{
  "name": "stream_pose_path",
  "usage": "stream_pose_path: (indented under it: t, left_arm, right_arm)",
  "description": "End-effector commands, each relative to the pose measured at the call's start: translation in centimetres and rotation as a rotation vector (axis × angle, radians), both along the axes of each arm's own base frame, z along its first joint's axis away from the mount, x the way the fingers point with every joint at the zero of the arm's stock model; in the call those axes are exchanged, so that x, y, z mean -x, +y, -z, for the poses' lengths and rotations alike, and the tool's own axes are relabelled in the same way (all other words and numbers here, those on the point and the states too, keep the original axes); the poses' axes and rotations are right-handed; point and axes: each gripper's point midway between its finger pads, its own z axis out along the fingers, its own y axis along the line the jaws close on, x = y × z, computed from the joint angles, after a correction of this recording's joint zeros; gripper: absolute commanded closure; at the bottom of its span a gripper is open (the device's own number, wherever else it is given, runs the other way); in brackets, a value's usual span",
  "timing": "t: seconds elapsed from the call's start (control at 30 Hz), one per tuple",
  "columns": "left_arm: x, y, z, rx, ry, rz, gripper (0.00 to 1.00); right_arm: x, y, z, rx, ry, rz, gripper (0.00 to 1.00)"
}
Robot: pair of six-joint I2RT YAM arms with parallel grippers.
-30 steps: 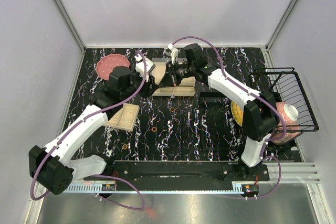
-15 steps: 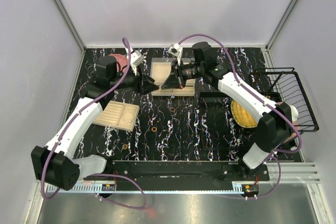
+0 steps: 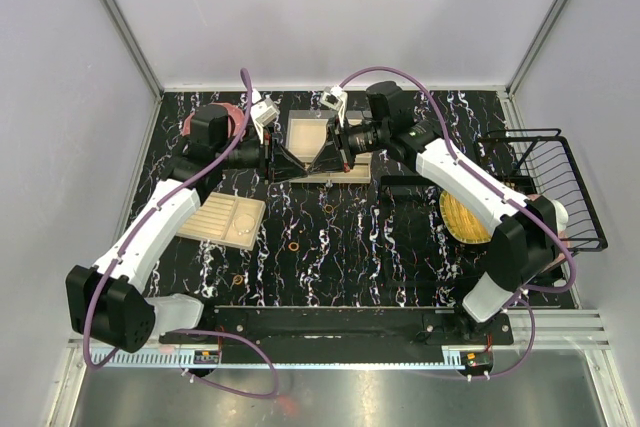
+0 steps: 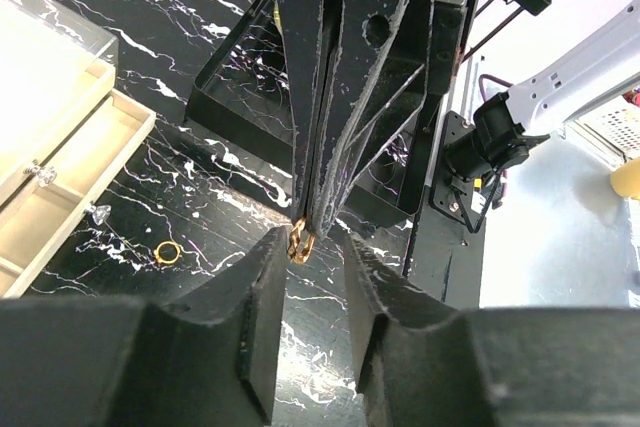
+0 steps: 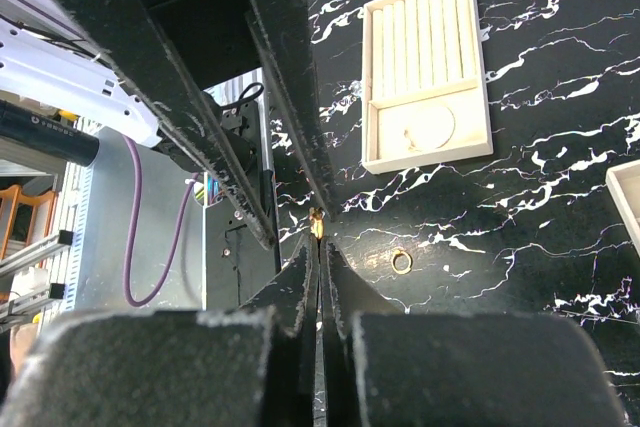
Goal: Organize the mixed jewelry
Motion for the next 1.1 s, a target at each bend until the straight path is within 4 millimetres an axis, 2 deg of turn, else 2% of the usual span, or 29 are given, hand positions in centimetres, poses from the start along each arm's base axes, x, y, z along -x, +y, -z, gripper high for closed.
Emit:
stream_pose_path:
  t: [0.0, 0.27, 0.47, 0.77, 0.87, 0.9, 0.93, 1.07]
  left_arm:
    - [-0.2, -0.4, -2.5, 0.046, -0.077, 0.042, 0.72]
    - [-0.3, -0.5, -2.0, 0.044, -0.058, 0.040, 0.76]
    - [-0.2, -0.5, -1.6, 0.045, -0.053, 0.039, 0.85]
    - [-0.2, -0.3, -1.2, 0.041, -0.045, 0.035, 0.91]
    - [-0.3, -0.3, -0.9, 0.037, -0.041, 0.030, 0.96]
    - [-0.4, -0.3, -0.9, 0.036, -0.041, 0.027, 1.00]
    - [-0.4, -0.3, -0.9, 0.034, -0.040, 0.024, 1.00]
    - [-0.8, -0.1, -0.4, 0.015, -0.053, 0.005, 1.00]
  right_arm:
    - [1.1, -0.2, -2.1, -0.041, -0.059, -0.031, 1.00]
    - [0.9, -0.1, -2.1, -0.039, -0.061, -0.020, 1.00]
    - [0.7, -0.1, -1.7, -0.033, -0.059, -0.017, 1.00]
    - [0.4, -0.1, -1.4, -0.025, -0.066, -0.005, 1.00]
    - [0.5, -0.1, -1.6, -0.029, -0.069, -0.006, 1.00]
    - [0.5, -0.1, -1.5, -0.028, -0.068, -0.006, 1.00]
    - [0.5, -0.1, -1.5, -0.029, -0.065, -0.006, 0.99]
    - [0.7, -0.3, -1.7, -0.030, -0.070, -0.007, 0.79]
